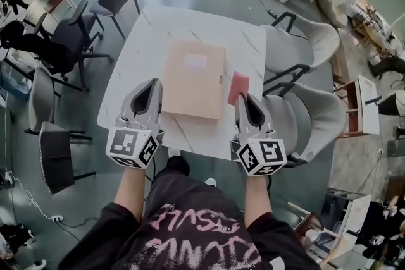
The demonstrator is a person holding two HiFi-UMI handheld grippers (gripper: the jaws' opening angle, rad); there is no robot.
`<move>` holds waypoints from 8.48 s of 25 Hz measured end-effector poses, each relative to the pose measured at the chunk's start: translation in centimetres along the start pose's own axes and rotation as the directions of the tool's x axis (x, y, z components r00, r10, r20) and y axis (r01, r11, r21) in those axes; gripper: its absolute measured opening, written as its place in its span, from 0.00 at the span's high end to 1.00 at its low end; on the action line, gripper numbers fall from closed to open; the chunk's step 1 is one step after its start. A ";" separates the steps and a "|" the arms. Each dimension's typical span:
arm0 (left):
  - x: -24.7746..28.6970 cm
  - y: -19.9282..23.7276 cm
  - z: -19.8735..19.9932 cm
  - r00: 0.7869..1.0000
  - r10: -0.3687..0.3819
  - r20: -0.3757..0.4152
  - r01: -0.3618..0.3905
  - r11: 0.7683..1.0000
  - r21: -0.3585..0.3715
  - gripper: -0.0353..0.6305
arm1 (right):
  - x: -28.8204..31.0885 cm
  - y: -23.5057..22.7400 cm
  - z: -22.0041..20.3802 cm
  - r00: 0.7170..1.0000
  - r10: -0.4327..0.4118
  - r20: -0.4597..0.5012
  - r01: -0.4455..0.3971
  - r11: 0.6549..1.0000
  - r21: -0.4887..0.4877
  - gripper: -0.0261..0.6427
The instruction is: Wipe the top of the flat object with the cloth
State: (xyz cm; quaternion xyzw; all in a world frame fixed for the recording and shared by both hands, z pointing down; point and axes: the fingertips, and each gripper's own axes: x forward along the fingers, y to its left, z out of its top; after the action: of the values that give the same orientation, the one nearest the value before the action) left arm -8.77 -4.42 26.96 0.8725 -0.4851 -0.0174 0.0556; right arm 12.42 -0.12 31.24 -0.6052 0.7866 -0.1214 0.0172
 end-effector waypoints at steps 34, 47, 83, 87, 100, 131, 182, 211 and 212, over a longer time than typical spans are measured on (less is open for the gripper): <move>8.3 10.1 -2.1 0.984 -0.165 -0.062 0.160 0.984 -0.078 0.95 | 11.2 2.8 0.1 0.988 -0.147 -0.051 0.145 0.989 -0.026 0.89; 9.4 9.8 -1.9 0.987 -0.147 -0.065 0.142 0.987 -0.071 0.95 | 12.4 1.9 0.4 0.992 -0.109 -0.067 0.108 0.994 -0.026 0.89; 13.6 9.2 -5.6 0.990 -0.068 -0.121 0.066 0.998 -0.024 0.95 | 15.2 -2.5 -4.5 0.984 -0.041 -0.171 0.050 0.998 0.048 0.89; 13.8 9.5 -7.0 0.987 -0.063 -0.145 0.058 0.998 -0.038 0.95 | 15.5 -2.9 -5.8 0.979 -0.042 -0.198 0.054 0.997 0.056 0.89; 14.1 10.2 -11.0 0.980 -0.048 -0.194 0.037 0.997 -0.062 0.95 | 15.8 -3.4 -9.9 0.960 -0.045 -0.275 0.070 0.994 0.081 0.89; 12.4 14.1 -10.8 0.982 0.040 -0.186 -0.051 0.997 -0.056 0.95 | 27.9 10.6 -13.8 0.871 0.241 -0.427 -0.185 0.968 0.169 0.89; 14.6 10.7 -10.9 0.978 -0.043 -0.206 0.027 0.996 -0.080 0.95 | 20.9 -4.6 -11.3 0.875 -0.092 -0.476 0.202 0.962 0.185 0.89; 11.8 12.2 -10.6 0.983 -0.007 -0.182 -0.003 0.999 -0.053 0.95 | 22.1 6.5 -18.1 0.785 0.114 -0.609 0.044 0.970 0.238 0.89; 11.9 11.9 -10.7 0.983 -0.013 -0.183 0.003 0.999 -0.054 0.95 | 21.8 5.9 -18.1 0.786 0.102 -0.610 0.055 0.971 0.235 0.89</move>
State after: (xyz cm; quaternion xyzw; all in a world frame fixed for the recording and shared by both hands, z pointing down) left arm -11.63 -19.90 39.24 0.8706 -0.4737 0.0500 0.1233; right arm -2.18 -16.48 50.11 -0.5156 0.7358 -0.4063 -0.1663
